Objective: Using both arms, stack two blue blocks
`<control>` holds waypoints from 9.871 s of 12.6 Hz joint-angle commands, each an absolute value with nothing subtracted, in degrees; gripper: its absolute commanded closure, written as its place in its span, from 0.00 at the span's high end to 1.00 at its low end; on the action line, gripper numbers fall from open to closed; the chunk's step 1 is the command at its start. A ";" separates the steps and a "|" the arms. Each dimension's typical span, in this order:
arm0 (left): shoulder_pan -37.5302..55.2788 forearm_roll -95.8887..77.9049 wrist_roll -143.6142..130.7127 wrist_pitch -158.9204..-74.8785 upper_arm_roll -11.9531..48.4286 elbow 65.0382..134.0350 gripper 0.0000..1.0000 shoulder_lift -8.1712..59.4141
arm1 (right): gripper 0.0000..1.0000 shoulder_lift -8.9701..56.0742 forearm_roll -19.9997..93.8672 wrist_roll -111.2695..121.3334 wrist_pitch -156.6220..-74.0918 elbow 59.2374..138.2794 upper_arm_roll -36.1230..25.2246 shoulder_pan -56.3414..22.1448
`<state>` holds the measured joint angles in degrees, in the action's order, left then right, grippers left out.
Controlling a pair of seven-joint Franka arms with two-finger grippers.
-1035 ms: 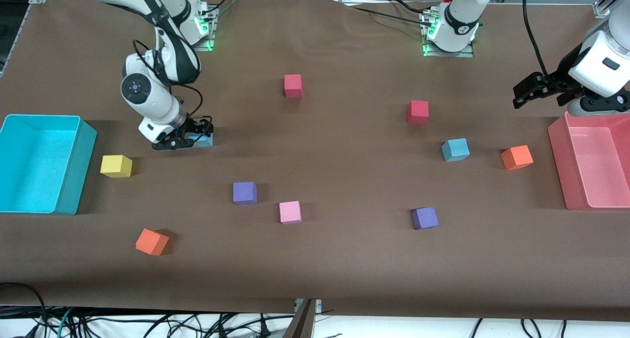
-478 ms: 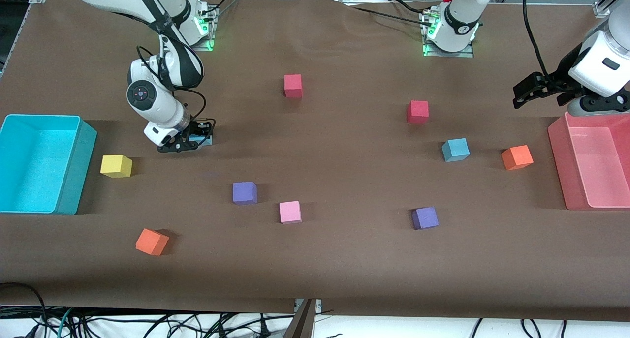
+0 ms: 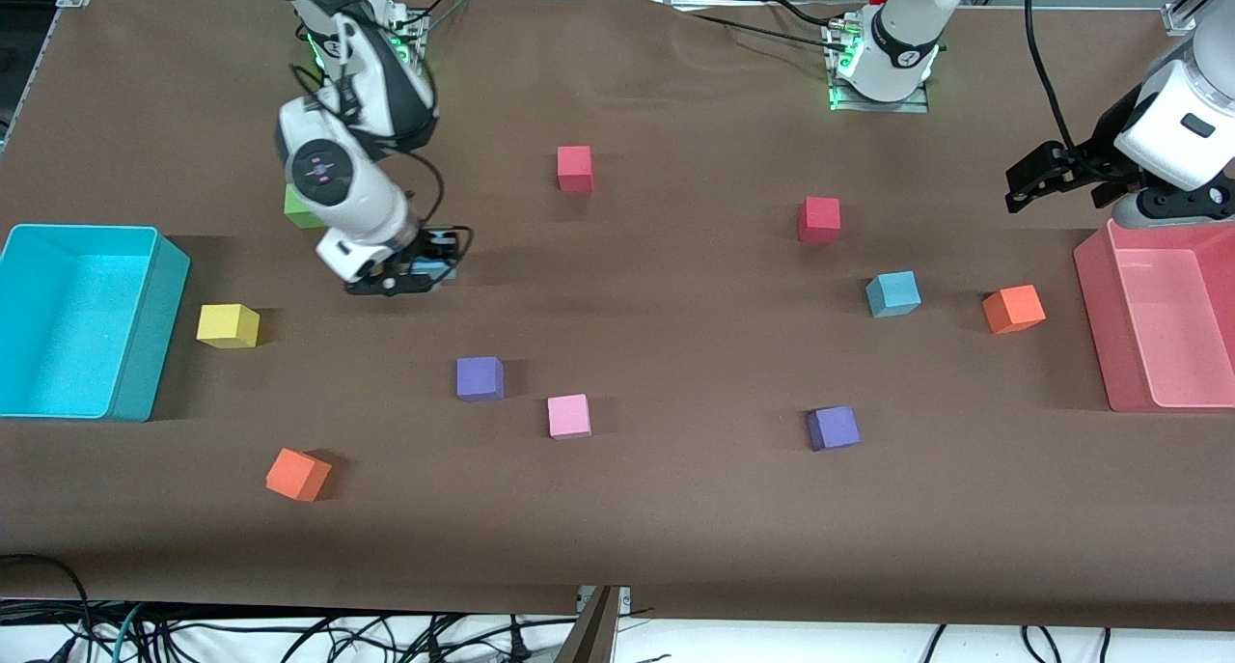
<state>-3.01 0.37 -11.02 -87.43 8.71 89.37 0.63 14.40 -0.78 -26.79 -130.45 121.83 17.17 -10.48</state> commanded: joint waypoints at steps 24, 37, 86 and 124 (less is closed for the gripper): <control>-5.27 0.35 -9.84 -128.63 8.44 126.27 1.00 6.23 | 0.48 43.60 -5.89 -41.04 -129.20 90.26 13.10 -29.09; -4.31 0.09 -9.84 -145.81 8.53 133.59 1.00 17.04 | 1.00 21.04 -2.91 -23.29 -111.00 93.75 13.36 -23.74; 46.76 -5.10 -55.55 -126.04 1.58 73.12 0.00 46.23 | 1.00 33.75 114.87 124.19 -149.94 119.44 2.72 -34.01; 1.26 -4.05 -13.77 -88.43 8.35 90.97 1.00 4.58 | 0.99 3.17 48.77 49.88 -125.72 135.63 -1.12 -17.41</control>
